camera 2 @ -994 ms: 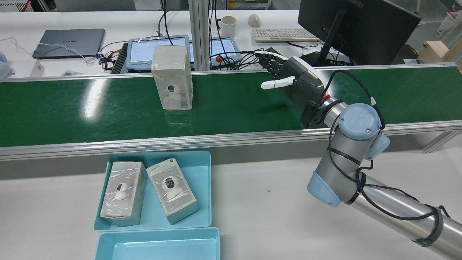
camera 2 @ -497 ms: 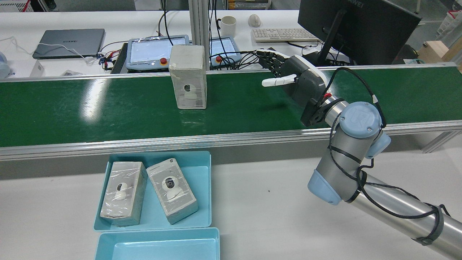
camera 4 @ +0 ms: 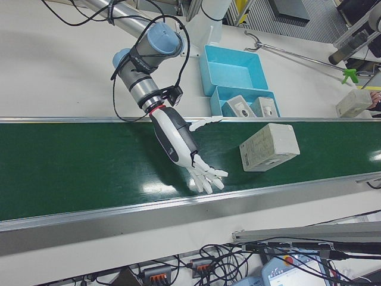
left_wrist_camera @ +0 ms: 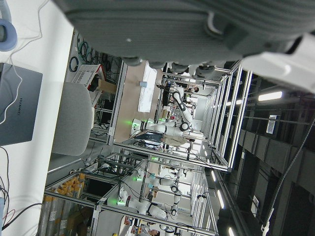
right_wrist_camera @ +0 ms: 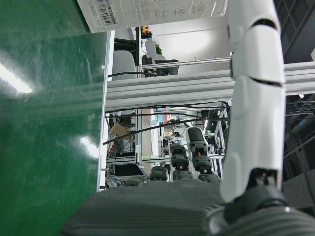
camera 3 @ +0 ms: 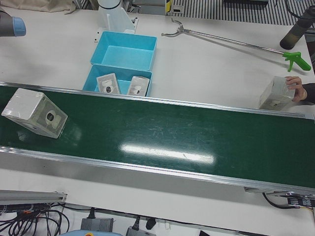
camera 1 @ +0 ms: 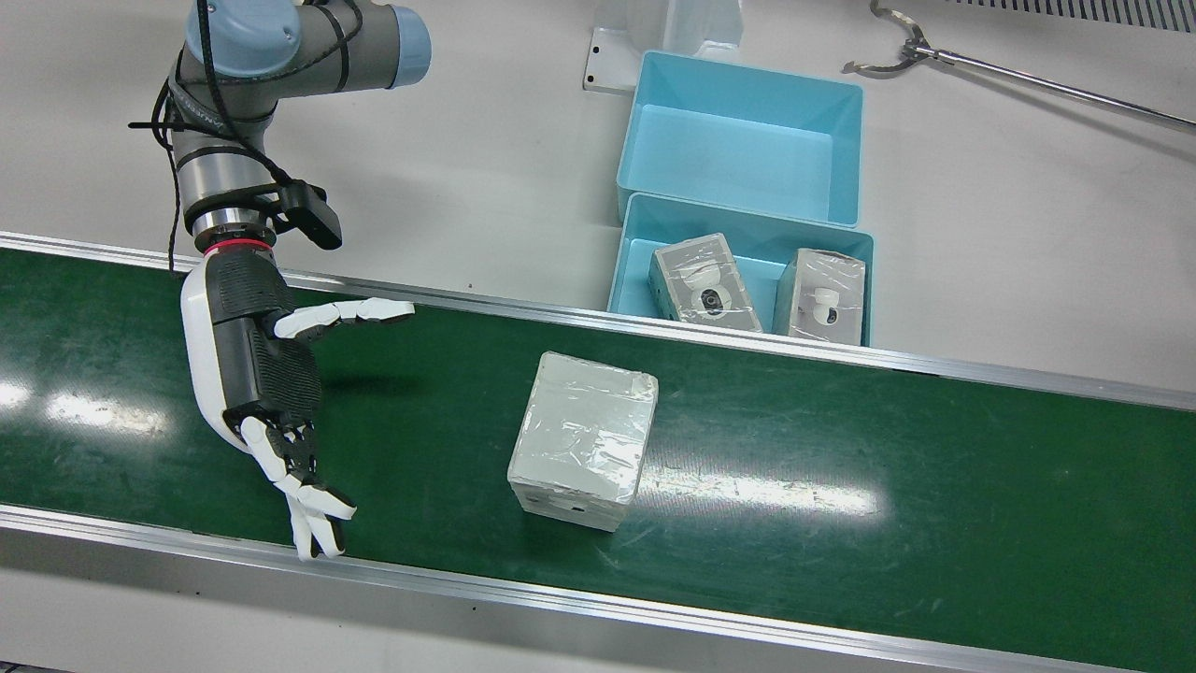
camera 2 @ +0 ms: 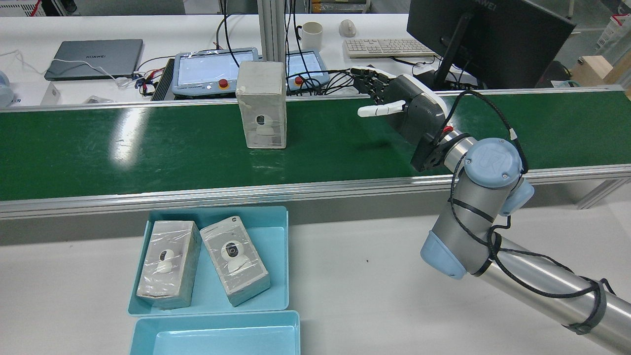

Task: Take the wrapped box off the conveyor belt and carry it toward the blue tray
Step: 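Keep the right hand open as the white wrapped box arrives against it, then close the right hand fingers around the white wrapped box, then lift the box off the belt and carry it toward the blue tray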

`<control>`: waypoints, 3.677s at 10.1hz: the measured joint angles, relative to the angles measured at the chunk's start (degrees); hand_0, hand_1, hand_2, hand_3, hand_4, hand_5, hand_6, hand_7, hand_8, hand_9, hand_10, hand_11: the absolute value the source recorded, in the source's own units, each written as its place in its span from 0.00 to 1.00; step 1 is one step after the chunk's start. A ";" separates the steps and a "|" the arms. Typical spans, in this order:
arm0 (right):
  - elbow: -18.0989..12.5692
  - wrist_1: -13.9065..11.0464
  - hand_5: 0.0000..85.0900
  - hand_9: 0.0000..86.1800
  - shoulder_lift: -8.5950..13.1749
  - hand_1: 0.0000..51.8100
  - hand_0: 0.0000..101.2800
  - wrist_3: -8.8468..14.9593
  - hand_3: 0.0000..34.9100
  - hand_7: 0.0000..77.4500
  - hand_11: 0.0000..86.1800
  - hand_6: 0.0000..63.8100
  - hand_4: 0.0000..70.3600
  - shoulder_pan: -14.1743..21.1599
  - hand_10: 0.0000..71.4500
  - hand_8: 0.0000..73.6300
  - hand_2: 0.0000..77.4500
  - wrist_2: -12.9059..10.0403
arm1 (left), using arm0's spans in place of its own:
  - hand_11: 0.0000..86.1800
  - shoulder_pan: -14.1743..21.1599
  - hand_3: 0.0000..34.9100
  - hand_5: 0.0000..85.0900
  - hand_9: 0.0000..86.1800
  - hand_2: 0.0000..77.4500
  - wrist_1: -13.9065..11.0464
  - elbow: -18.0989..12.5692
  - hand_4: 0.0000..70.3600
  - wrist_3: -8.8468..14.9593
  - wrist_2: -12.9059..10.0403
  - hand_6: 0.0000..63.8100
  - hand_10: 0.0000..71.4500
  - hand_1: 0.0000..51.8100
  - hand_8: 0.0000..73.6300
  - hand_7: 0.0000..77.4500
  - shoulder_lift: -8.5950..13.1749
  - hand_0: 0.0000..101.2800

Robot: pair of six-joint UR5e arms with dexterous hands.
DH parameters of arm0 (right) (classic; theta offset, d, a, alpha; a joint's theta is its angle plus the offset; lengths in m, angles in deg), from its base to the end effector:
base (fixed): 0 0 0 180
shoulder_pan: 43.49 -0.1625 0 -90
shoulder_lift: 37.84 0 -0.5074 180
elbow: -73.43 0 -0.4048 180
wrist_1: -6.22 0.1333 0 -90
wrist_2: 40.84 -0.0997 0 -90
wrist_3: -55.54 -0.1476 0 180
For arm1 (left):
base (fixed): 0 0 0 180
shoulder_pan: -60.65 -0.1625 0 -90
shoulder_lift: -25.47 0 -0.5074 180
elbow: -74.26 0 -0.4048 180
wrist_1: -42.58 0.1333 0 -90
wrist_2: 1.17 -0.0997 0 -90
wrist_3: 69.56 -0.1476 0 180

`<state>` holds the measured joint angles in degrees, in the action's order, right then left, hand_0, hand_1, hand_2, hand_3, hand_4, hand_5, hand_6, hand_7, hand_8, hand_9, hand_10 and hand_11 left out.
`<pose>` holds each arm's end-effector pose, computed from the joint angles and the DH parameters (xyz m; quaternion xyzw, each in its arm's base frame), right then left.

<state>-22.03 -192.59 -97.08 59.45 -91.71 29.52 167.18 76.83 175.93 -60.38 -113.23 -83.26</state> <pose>-0.3623 -0.6801 0.4129 -0.1622 -0.7840 0.5909 0.0998 -0.2573 -0.5932 0.5468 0.0965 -0.6779 0.7281 0.0321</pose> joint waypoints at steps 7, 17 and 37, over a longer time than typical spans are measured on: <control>0.47 0.00 0.23 0.05 -0.02 0.28 0.47 0.38 0.00 0.03 0.01 0.04 0.10 0.14 0.00 0.01 0.16 -0.04 | 0.01 0.00 0.00 0.01 0.00 0.01 0.00 0.00 0.00 0.00 0.00 0.01 0.01 0.00 0.01 0.01 0.00 0.00; 1.48 -0.06 0.23 0.05 0.07 0.28 0.47 1.40 0.00 0.03 0.01 0.04 0.15 0.14 0.00 0.01 0.16 -0.03 | 0.01 0.00 0.00 0.01 0.00 0.01 0.00 0.00 0.00 0.00 0.00 0.01 0.01 0.00 0.01 0.01 0.00 0.00; -5.18 -9.22 0.73 0.47 12.45 0.08 0.54 0.99 0.01 0.49 0.38 0.64 0.40 8.12 0.62 0.65 0.47 3.27 | 0.01 0.00 0.00 0.01 0.00 0.01 0.00 0.00 0.00 0.00 0.00 0.01 0.01 0.00 0.01 0.01 0.00 0.00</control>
<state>-27.21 -201.81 -84.64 60.44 -83.59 32.78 167.18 76.83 175.93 -60.38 -113.23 -83.26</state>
